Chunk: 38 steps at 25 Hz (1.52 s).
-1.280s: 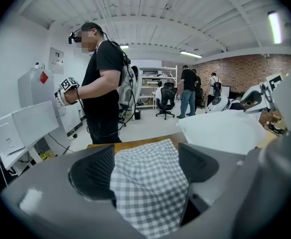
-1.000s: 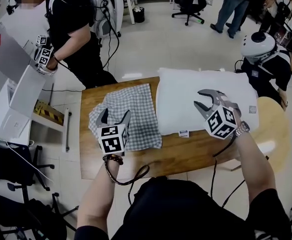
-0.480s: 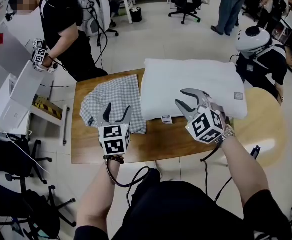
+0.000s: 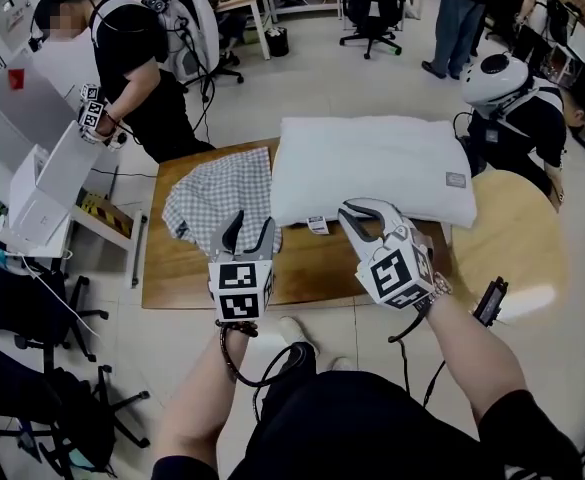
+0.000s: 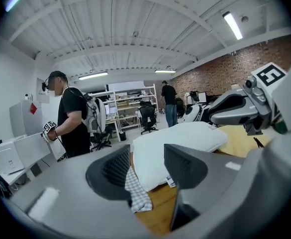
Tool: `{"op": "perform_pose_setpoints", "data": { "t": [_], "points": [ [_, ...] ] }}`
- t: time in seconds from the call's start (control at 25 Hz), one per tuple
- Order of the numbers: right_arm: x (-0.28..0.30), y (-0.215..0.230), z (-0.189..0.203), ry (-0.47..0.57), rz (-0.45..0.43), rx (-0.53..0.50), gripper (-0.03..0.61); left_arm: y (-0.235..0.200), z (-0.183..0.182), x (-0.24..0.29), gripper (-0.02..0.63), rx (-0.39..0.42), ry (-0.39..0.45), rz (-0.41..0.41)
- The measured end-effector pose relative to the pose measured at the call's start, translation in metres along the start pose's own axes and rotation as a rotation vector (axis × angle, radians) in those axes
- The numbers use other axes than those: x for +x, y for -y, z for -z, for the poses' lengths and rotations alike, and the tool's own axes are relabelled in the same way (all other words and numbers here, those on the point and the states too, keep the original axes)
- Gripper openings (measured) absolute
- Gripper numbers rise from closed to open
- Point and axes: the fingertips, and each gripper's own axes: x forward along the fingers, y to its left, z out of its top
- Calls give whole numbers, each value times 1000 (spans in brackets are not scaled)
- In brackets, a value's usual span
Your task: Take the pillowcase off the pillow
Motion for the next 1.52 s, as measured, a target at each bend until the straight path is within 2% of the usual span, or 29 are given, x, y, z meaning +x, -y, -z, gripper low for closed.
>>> {"op": "perform_pose_setpoints", "data": {
  "t": [0.2, 0.56, 0.72, 0.84, 1.0, 1.04, 1.2, 1.32, 1.44, 1.52],
  "points": [
    [-45, -36, -18, 62, 17, 20, 29, 41, -7, -49, 149, 13, 68, 44],
    [-72, -52, -58, 137, 43, 82, 2, 73, -35, -88, 5, 82, 139, 112],
    [-80, -60, -73, 160, 53, 98, 2, 81, -39, -102, 5, 105, 151, 132],
    [-86, -70, -81, 136, 65, 217, 2, 80, -39, -113, 5, 102, 155, 139],
    [-92, -79, -91, 117, 81, 304, 2, 79, -41, -124, 5, 109, 170, 146],
    [-92, -81, -92, 120, 84, 304, 0, 80, -41, -127, 5, 114, 175, 149],
    [-91, -83, -101, 193, 90, 174, 0, 79, -45, -137, 5, 123, 195, 154],
    [-94, -92, -105, 190, 90, 207, 0, 78, -48, -146, 5, 129, 216, 153],
    [-98, -103, -106, 132, 85, 330, 0, 77, -51, -150, 4, 128, 232, 155],
    [-95, -103, -109, 168, 84, 262, 0, 76, -51, -152, 3, 123, 234, 158]
  ]
}}
